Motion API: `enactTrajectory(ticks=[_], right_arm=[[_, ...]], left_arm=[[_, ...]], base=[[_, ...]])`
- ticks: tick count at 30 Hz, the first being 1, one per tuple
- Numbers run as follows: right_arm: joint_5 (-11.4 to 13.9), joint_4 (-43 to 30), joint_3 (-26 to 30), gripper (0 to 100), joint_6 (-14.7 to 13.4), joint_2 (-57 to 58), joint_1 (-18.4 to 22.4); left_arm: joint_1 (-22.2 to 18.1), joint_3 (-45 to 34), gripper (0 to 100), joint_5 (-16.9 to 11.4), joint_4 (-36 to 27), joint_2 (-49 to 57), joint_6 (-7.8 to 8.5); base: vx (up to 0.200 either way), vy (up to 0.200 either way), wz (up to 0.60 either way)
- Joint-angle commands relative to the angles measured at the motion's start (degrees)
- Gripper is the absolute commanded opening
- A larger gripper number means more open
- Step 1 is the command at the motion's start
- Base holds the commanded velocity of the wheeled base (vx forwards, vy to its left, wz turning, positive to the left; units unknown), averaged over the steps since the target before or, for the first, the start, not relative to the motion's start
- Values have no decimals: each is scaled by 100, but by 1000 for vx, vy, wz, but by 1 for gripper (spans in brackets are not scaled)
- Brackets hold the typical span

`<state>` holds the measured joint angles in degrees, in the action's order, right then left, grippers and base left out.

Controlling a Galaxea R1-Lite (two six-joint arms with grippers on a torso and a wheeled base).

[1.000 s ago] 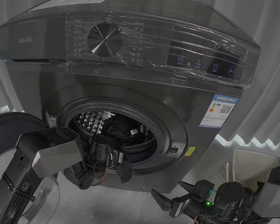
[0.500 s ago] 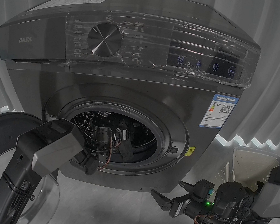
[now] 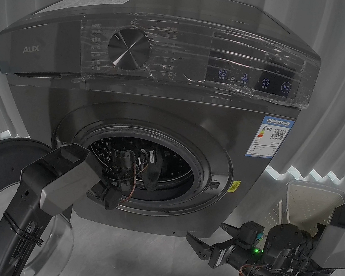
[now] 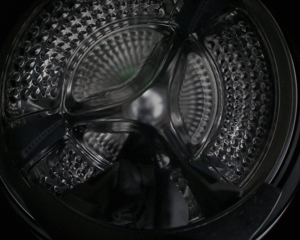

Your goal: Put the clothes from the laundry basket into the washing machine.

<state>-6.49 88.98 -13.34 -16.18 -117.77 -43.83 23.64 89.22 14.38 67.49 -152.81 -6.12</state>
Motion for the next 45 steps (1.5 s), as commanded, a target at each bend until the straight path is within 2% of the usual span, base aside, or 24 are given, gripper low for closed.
enactTrajectory(ticks=[1, 6, 12, 18, 23, 28, 34, 38, 41, 45], right_arm=[[-2, 41, -2, 100, 1, -9, -3], [-2, 41, -2, 100, 1, 0, -3], [-2, 41, -2, 100, 9, -9, -3], [-2, 41, 7, 100, 1, 0, -3], [-2, 41, 7, 100, 1, -9, 14], [-2, 41, 15, 100, 1, 9, 14], [-11, 41, 15, 100, 1, 53, 14], [-11, 41, 15, 100, 9, 70, 50], [-11, 41, 33, 100, 9, 114, 85], [-11, 49, 121, 100, 9, 149, 67]], left_arm=[[27, -72, 100, 3, 10, 49, -3], [80, -511, 100, 3, 19, 313, 6], [194, -1478, 100, -59, 1, 515, 49], [291, -1759, 100, -94, 168, 586, 58], [651, -2937, 100, -94, 256, 1605, 6], [1020, -3930, 100, -76, 599, 2115, -30], [1205, -4994, 100, 29, 1065, 2598, -12], [1292, -5600, 100, 249, 1276, 3205, -12], [1301, -6031, 100, 311, 1425, 3662, -12], [1292, -6321, 100, 521, 1803, 4005, -12]], base=[[0, 0, 0], [0, 0, 0], [0, 0, 0], [0, 0, 0], [0, 0, 0], [0, 0, 0], [0, 0, 0], [0, 0, 0], [0, 0, 0], [0, 0, 0]])
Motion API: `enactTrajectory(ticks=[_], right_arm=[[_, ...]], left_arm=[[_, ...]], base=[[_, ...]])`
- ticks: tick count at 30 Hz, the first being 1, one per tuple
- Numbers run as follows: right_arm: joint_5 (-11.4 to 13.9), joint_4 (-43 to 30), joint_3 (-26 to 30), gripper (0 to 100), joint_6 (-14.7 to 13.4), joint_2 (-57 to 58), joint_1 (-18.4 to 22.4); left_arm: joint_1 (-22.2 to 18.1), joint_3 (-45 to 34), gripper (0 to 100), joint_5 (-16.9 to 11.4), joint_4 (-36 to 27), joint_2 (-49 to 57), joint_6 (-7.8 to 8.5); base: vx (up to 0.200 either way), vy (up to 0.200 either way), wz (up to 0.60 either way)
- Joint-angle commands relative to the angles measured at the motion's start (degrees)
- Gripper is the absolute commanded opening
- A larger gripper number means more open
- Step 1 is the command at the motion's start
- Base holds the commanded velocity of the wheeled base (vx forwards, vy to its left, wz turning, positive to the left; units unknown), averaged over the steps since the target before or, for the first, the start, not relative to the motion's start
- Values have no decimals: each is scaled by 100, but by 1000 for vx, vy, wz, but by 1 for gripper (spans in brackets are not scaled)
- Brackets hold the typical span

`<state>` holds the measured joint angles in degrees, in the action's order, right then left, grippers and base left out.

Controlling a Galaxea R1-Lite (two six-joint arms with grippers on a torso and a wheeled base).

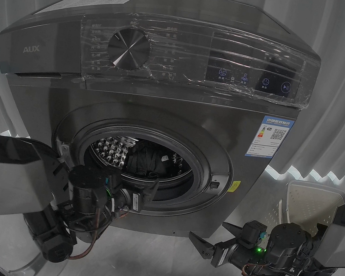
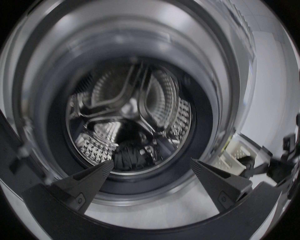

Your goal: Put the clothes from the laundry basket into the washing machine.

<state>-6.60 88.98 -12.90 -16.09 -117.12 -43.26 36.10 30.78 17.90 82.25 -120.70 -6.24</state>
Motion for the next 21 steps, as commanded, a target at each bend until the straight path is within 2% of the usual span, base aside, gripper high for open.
enactTrajectory(ticks=[1, 4, 14, 20, 21], right_arm=[[0, 49, 77, 100, 1, 84, 11], [0, 49, 86, 100, 1, 84, 11], [-8, 49, 147, 100, -8, 171, 73], [0, 41, 147, 100, 1, 303, 73], [-8, 41, 156, 100, 1, 365, 81]], left_arm=[[29, -529, 100, 197, 564, 811, 0], [3, -723, 100, 206, 678, 899, -9], [-6, -1092, 100, 276, 661, 1391, 114], [-24, -1232, 100, 267, 661, 1418, 106], [-24, -1241, 100, 267, 670, 1418, 106]], base=[[0, 0, 0], [0, 0, 0], [0, 0, 0], [-200, 0, 0], [0, 0, 0]])
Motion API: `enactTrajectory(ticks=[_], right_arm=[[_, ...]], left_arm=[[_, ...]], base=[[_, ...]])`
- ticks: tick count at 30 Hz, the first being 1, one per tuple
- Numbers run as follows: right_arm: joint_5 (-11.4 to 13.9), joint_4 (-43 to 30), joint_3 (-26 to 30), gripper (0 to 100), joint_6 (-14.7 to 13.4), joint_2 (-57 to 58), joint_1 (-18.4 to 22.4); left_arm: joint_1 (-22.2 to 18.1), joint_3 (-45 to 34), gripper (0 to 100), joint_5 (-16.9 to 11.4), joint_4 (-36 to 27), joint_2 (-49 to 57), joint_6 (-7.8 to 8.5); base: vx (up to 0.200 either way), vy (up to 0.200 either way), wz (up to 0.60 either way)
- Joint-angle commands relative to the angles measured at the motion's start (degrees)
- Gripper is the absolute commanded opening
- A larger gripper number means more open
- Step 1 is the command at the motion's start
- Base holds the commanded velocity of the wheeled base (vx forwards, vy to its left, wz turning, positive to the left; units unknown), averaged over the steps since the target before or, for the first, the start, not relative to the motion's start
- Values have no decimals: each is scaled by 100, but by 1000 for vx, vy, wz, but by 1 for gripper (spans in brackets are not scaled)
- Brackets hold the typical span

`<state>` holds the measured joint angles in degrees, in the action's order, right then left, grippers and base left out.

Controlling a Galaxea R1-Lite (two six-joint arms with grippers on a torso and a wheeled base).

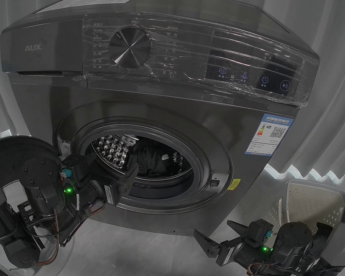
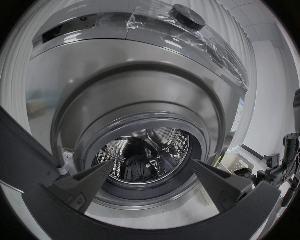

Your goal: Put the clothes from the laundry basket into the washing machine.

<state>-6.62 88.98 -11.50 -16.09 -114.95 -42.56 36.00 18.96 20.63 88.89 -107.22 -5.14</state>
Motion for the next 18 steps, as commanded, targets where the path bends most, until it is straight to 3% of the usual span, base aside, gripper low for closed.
enactTrajectory(ticks=[1, 8, 14, 18], right_arm=[[-6, 41, 16, 100, 1, 209, 11], [-191, 14, 77, 100, 71, 956, 142], [-208, 14, 367, 100, 115, 1370, 327], [-428, 5, 552, 100, 141, 1545, 345]], left_arm=[[-14, -59, 100, -6, -4, 60, -4], [4, -138, 100, 64, 5, 140, 40], [39, -287, 100, 205, 5, 236, 49], [48, -454, 100, 223, 14, 289, 49]], base=[[0, 0, 0], [0, 0, 0], [-200, 0, 0], [0, 0, 0]])
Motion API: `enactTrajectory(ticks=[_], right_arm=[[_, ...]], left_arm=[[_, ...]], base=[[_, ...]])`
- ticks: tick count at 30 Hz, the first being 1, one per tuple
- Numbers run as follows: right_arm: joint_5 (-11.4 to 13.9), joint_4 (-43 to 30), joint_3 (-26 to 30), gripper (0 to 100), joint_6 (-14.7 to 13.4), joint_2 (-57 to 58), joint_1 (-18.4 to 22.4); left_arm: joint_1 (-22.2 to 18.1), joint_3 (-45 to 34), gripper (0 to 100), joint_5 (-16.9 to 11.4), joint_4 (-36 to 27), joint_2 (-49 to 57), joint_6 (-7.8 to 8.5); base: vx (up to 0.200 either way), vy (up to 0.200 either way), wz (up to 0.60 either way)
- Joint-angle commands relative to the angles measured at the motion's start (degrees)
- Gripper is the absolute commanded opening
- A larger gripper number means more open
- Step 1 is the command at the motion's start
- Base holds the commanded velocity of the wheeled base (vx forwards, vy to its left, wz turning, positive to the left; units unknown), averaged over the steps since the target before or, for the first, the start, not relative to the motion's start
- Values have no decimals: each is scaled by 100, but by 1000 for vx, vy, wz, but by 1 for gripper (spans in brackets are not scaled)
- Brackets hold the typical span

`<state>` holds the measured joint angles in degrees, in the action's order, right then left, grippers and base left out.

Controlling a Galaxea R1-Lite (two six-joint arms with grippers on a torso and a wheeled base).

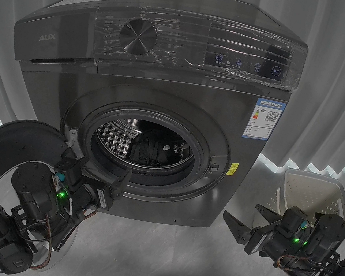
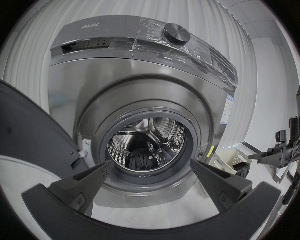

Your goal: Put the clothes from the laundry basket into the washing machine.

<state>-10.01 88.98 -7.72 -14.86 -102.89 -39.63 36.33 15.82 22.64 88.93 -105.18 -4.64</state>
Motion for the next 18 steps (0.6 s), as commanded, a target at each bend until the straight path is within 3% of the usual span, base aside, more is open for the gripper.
enactTrajectory(ticks=[1, 5, 10, 18], right_arm=[[-142, 5, 218, 100, 71, 392, 52], [-309, 5, 350, 100, 115, 577, 70], [-397, -12, 561, 100, 115, 920, 272], [-397, -293, 772, 100, 203, 1807, 1072]], left_arm=[[15, -176, 100, 21, 10, 85, -1], [23, -290, 100, 21, 1, 244, -1], [15, -431, 100, 30, 10, 402, 25], [15, -721, 100, 136, 1, 736, 43]], base=[[0, 0, 0], [0, 0, 0], [-200, 0, 0], [-50, 0, 0]])
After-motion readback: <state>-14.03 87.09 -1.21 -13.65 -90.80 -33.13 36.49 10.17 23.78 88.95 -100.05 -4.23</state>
